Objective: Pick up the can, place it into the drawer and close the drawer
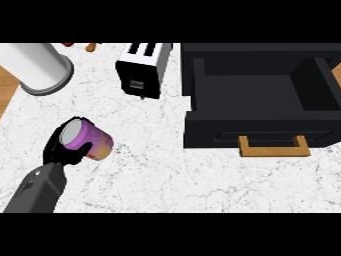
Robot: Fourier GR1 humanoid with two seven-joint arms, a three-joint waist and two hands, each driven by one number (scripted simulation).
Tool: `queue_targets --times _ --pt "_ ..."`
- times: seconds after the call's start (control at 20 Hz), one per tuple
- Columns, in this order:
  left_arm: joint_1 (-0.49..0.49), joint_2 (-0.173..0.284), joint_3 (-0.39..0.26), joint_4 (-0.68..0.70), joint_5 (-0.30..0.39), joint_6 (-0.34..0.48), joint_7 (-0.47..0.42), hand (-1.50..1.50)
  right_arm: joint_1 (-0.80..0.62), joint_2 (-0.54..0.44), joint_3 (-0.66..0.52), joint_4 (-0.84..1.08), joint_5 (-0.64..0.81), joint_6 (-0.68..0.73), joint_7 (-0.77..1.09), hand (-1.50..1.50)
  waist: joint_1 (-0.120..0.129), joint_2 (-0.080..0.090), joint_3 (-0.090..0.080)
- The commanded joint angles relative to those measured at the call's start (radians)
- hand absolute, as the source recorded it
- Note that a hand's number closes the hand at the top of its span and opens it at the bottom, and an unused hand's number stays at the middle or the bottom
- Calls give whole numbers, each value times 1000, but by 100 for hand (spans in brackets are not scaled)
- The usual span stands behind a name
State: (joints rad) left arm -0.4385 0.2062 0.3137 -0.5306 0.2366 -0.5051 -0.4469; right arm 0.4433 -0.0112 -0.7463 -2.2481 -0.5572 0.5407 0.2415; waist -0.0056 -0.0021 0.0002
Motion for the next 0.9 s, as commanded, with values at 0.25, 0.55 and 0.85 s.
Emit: queue_targets --times 0.25,0.55,0.85 --pt "46 -186 -17 -306 52 305 109 150 50 10 -8 -29 -21 -15 -14 -150 9 -6 1" --pt "74 -205 -172 -603 84 466 247 150 65 11 16 -28 -19 -19 -37 -150 7 -5 1" --pt "104 -206 -312 -860 61 637 416 150 44 11 54 -31 17 -46 -22 -150 8 -3 1"
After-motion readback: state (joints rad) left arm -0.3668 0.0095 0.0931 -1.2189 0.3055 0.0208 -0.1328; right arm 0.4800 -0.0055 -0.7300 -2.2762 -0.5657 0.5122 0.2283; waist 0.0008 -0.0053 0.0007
